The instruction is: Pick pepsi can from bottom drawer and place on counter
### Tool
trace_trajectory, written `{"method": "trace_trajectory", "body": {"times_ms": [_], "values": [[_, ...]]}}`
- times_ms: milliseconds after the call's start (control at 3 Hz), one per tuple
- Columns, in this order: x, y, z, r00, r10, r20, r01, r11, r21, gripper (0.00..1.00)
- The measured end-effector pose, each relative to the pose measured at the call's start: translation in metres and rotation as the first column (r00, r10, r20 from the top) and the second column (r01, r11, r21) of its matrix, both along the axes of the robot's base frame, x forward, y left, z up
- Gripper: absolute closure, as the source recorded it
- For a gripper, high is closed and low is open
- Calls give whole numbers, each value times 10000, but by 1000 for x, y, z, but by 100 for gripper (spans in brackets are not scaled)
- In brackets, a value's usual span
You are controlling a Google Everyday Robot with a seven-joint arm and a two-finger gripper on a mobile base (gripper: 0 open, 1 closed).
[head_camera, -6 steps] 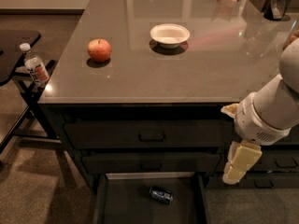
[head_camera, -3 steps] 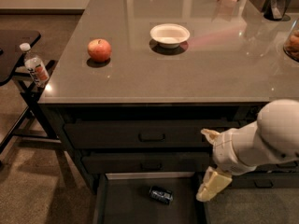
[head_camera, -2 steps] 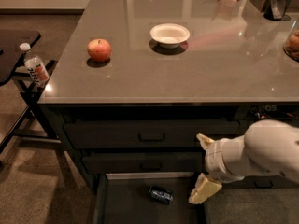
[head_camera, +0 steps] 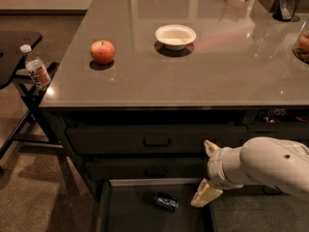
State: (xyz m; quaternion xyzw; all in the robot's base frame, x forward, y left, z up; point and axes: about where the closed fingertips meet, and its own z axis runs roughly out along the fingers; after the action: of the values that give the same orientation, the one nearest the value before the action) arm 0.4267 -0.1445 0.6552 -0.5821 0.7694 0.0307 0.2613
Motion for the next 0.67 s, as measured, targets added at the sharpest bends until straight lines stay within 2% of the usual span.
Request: {"method": "trace_trajectory", "body": {"times_ms": [333,667], "values": [[3,0,-13,9997,-122,-201,120,9998,-129,0],[13,-8,-45,9987,-418,-291,426,9987,273,0]]}}
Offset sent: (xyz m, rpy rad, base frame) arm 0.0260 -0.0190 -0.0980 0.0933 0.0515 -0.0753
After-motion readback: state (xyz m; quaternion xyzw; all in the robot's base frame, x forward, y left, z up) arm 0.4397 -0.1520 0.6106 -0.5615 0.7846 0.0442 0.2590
